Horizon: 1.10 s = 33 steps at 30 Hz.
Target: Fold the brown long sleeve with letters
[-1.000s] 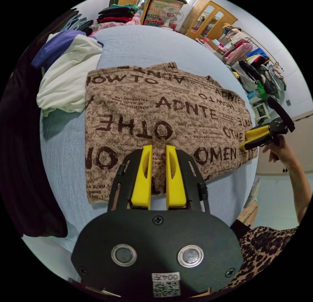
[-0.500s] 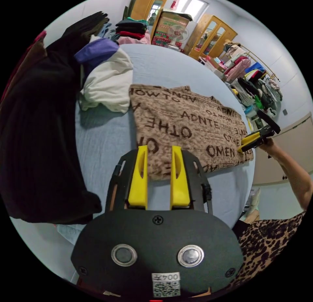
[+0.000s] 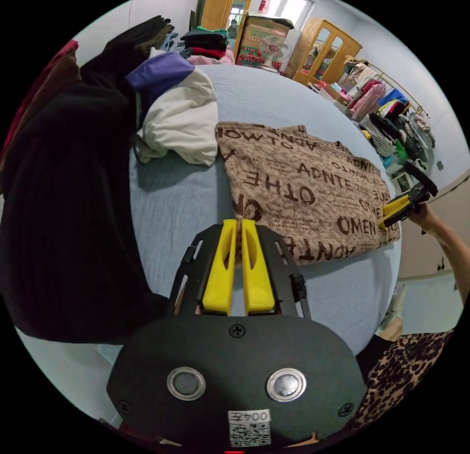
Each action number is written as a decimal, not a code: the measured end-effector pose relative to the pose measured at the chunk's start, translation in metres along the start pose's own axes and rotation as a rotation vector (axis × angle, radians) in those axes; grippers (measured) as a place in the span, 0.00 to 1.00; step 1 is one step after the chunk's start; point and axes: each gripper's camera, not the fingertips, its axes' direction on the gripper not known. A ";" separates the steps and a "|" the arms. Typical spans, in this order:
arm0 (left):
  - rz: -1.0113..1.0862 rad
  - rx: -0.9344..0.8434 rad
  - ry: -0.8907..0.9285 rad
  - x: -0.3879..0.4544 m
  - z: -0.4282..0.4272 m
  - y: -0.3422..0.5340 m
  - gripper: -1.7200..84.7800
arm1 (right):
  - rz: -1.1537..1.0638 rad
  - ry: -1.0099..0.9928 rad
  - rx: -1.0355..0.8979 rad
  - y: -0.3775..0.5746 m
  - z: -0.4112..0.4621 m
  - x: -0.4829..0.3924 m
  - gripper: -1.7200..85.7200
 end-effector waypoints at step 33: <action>0.230 -0.006 -0.015 0.080 0.069 -0.144 0.03 | 0.049 -0.026 -0.034 0.008 0.018 -0.003 0.21</action>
